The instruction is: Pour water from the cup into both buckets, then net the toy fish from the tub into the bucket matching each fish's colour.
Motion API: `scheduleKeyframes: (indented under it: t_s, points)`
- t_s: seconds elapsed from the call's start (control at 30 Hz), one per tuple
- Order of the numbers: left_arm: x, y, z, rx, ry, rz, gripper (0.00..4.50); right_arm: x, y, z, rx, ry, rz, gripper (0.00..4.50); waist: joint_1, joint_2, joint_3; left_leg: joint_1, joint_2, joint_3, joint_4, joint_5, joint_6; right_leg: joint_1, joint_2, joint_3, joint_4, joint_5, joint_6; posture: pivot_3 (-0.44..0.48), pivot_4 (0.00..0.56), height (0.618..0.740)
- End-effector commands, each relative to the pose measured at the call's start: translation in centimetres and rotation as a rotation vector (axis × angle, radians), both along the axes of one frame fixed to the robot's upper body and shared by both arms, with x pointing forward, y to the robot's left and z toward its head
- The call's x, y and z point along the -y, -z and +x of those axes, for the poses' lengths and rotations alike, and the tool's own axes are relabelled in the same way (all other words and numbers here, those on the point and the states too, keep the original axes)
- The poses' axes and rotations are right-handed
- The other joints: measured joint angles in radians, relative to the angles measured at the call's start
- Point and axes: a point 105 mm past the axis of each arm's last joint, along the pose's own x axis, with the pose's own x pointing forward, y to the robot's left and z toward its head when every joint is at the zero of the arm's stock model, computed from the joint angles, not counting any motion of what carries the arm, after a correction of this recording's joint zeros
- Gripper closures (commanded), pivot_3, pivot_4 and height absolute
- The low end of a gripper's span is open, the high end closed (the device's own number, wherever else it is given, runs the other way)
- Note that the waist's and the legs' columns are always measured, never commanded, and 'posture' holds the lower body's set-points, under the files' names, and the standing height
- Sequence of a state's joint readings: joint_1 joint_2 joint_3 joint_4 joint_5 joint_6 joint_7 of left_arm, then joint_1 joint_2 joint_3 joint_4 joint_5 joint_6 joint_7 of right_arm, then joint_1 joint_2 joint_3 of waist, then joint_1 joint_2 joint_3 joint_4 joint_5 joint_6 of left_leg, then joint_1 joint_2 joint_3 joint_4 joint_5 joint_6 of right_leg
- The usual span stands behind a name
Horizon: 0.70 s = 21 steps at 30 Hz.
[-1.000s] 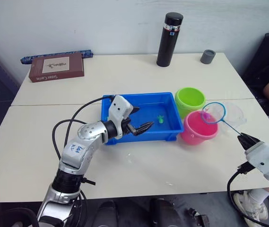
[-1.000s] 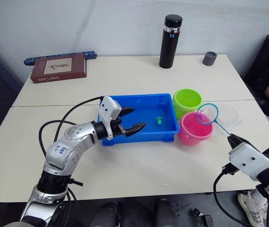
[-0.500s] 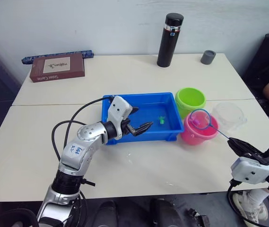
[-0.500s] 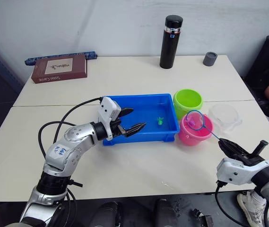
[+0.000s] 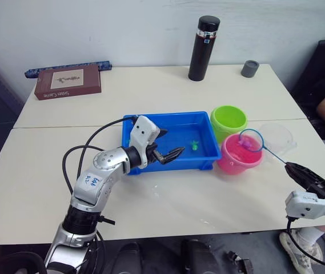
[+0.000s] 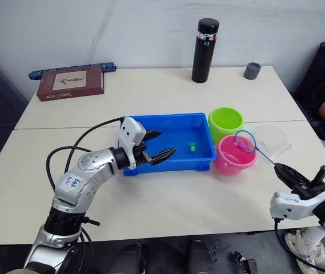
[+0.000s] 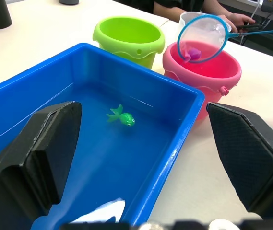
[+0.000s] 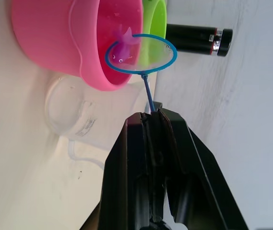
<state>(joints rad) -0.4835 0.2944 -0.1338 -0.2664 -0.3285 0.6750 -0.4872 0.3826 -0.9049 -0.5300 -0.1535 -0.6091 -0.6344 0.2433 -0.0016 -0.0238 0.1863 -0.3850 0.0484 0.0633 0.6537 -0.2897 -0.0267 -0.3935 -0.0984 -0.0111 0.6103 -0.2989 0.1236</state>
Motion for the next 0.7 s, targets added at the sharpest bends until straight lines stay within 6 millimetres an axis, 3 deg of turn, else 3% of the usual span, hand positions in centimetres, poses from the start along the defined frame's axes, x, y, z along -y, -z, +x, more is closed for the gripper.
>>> scheduleKeyframes:
  t_s: [0.03, 0.7]
  points:
    - [-0.1, -1.3, -0.5, 0.061, 0.009, -0.011, 0.02, 0.8, -1.7, 0.1, 0.06, -0.007, -0.06, 4.5, 0.0, 0.0, 0.0, 0.0, 0.0, 0.0, 0.0, 0.0, 0.0, 0.0, 0.0, 0.0, 0.0, 0.0, 0.0, 0.0, 0.15, 0.74]
    - [-0.1, -1.3, -0.6, 0.057, 0.004, -0.011, 0.02, 0.0, -0.9, 0.1, 0.076, -0.086, -0.155, 4.5, -0.001, 0.0, 0.0, 0.0, 0.0, 0.0, 0.001, 0.0, -0.001, 0.0, 0.0, 0.001, 0.0, 0.0, 0.0, 0.0, 0.15, 0.74]
